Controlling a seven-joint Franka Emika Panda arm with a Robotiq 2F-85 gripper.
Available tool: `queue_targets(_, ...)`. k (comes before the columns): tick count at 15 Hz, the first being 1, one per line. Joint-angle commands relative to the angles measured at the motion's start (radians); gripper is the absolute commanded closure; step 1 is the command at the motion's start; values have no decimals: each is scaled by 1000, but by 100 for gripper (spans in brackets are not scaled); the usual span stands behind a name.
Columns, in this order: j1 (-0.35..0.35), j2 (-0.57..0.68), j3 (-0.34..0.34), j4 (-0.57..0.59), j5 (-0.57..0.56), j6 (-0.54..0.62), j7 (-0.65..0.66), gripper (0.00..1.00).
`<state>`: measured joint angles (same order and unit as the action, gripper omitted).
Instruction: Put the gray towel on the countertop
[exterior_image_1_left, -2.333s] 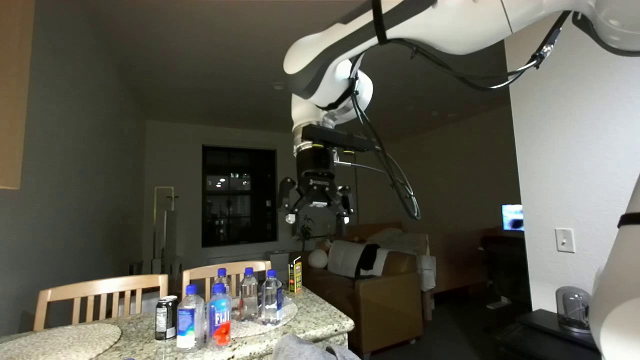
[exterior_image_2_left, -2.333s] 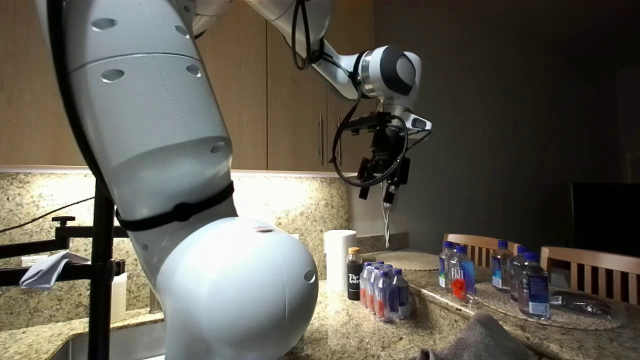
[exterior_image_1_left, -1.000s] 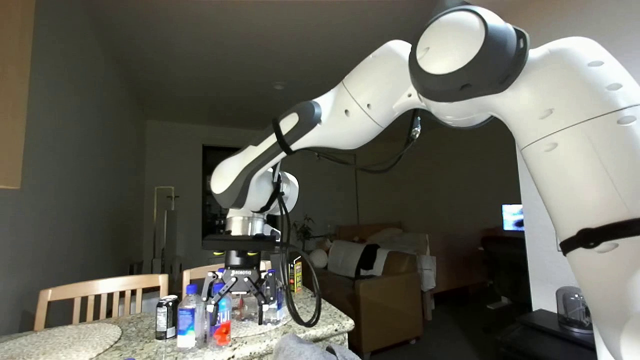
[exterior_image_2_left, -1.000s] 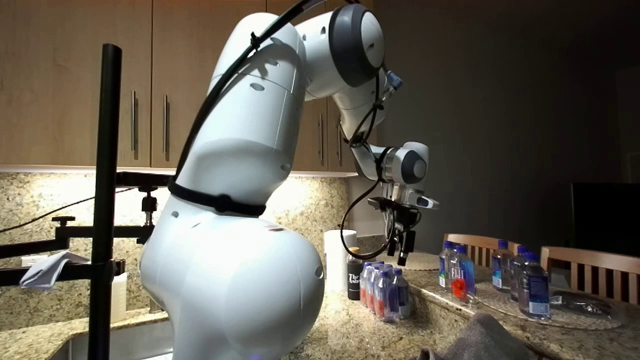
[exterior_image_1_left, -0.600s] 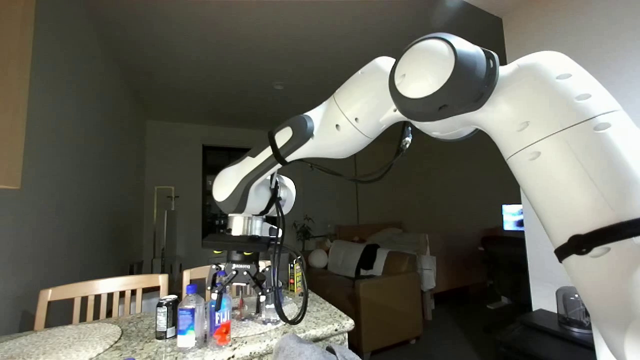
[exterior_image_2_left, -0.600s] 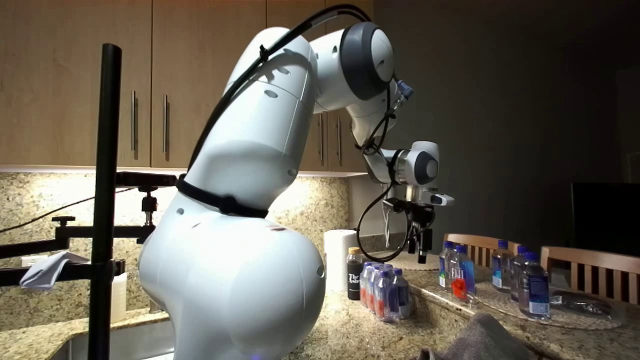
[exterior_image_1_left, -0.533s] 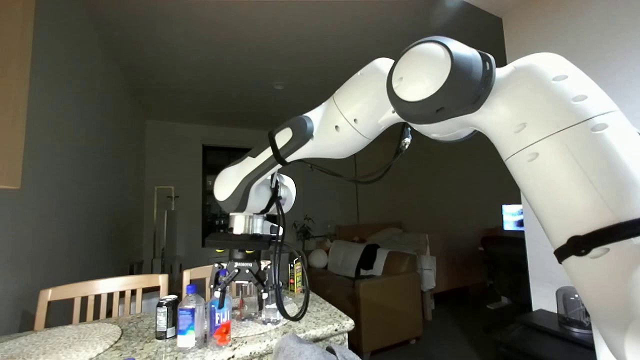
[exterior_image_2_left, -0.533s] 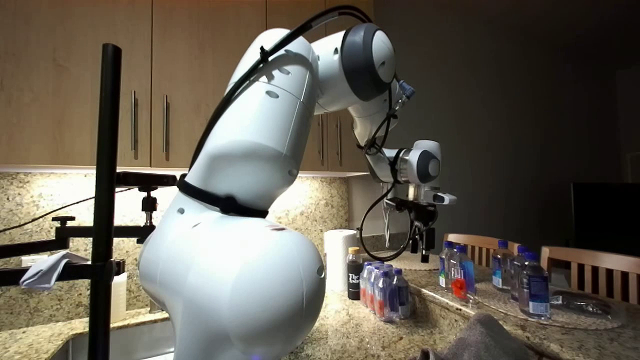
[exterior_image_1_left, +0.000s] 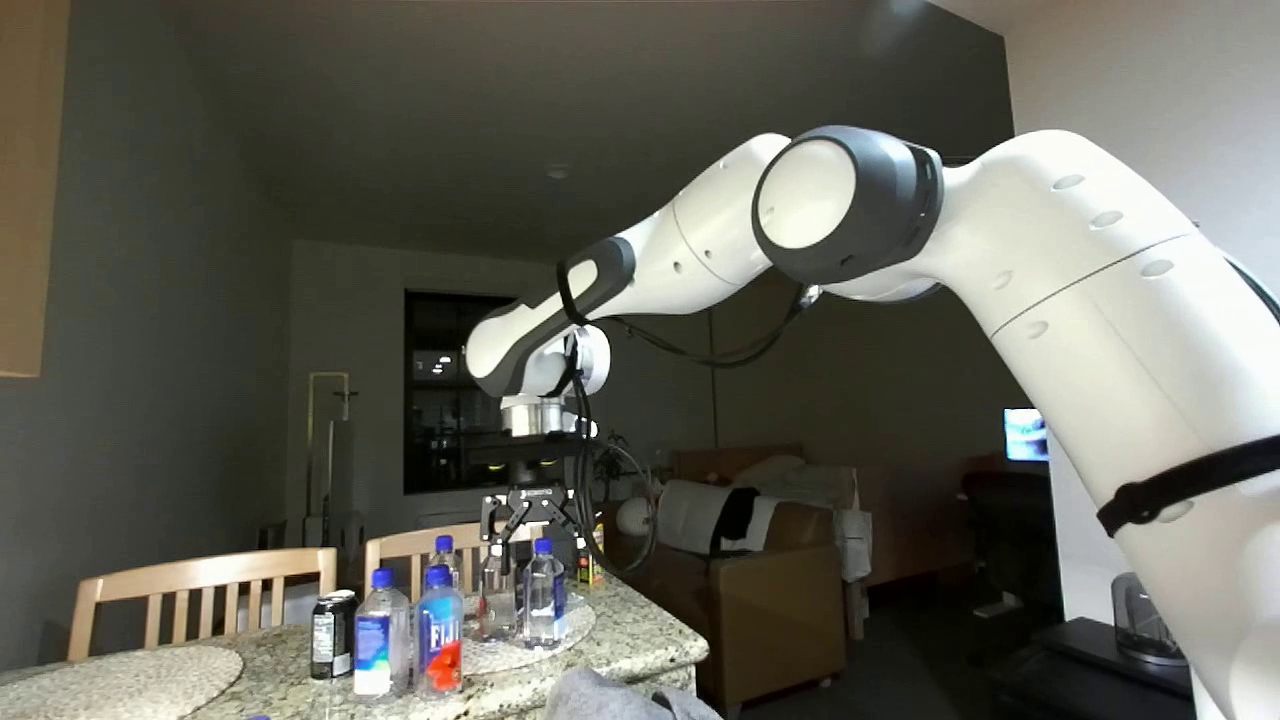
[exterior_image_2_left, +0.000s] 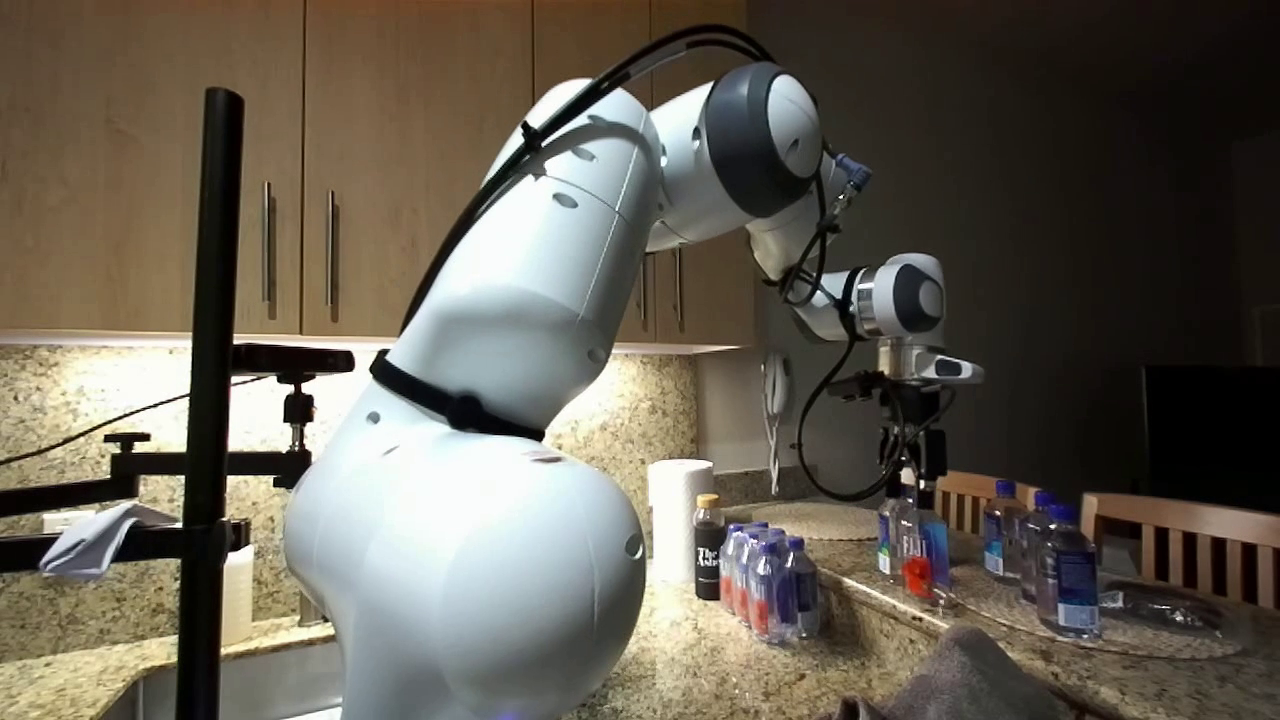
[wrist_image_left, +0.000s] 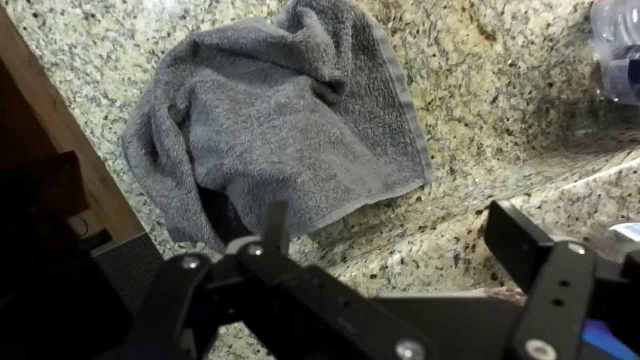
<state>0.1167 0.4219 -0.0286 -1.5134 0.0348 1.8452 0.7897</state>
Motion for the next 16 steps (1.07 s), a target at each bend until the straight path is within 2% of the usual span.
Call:
queue_targets(1,-32,77,-24,89,-31,-21,-62,0)
queue_targets(3,-44,109,-41,117,-46,-36,-94,0)
queue_targets(7,-69,172,-61,218,-78,-201,-224,0)
queue_targets(8,-58,142,-62,151,-52,-122,-170,0)
queue_targets(10,-63,162,-68,190,-56,-167,-195,0)
queue_targets(13,-61,167,-67,202,-58,-173,-196,0)
queue_targets(16,-61,137,-67,139,-50,-103,-188,0)
